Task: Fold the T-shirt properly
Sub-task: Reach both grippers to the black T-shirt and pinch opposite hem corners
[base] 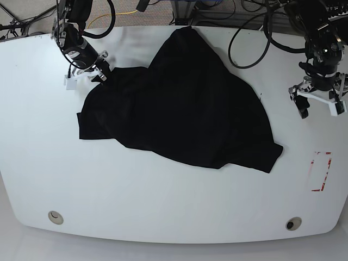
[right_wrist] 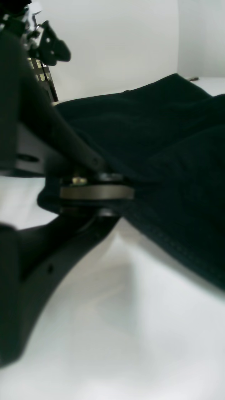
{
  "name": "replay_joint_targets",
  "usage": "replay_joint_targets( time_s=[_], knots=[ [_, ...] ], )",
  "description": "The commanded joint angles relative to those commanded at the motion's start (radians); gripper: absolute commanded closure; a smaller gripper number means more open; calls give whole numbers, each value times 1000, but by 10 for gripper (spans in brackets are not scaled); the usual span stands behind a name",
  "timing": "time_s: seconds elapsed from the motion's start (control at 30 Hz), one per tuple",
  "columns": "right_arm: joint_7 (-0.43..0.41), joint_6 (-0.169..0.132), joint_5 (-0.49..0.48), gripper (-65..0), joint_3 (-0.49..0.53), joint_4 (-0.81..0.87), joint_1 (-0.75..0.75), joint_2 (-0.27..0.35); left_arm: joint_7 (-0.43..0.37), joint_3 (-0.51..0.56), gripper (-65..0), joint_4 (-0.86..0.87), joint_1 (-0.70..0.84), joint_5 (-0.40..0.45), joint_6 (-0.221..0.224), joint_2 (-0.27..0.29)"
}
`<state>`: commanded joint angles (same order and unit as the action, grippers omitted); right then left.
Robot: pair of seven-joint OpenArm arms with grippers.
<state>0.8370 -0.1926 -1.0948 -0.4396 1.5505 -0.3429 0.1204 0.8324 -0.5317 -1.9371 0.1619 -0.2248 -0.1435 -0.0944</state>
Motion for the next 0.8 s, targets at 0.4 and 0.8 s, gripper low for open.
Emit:
replay_joint_targets(
  time_s=[0.4, 0.8],
  knots=[
    [0, 0, 2, 0, 0, 78, -2, 2, 9, 153, -593, 341, -212, 3, 0, -9],
    [0, -2, 3, 0, -3, 106, -5, 0, 9, 261, -513, 540, -313, 2, 0, -6]
  ],
)
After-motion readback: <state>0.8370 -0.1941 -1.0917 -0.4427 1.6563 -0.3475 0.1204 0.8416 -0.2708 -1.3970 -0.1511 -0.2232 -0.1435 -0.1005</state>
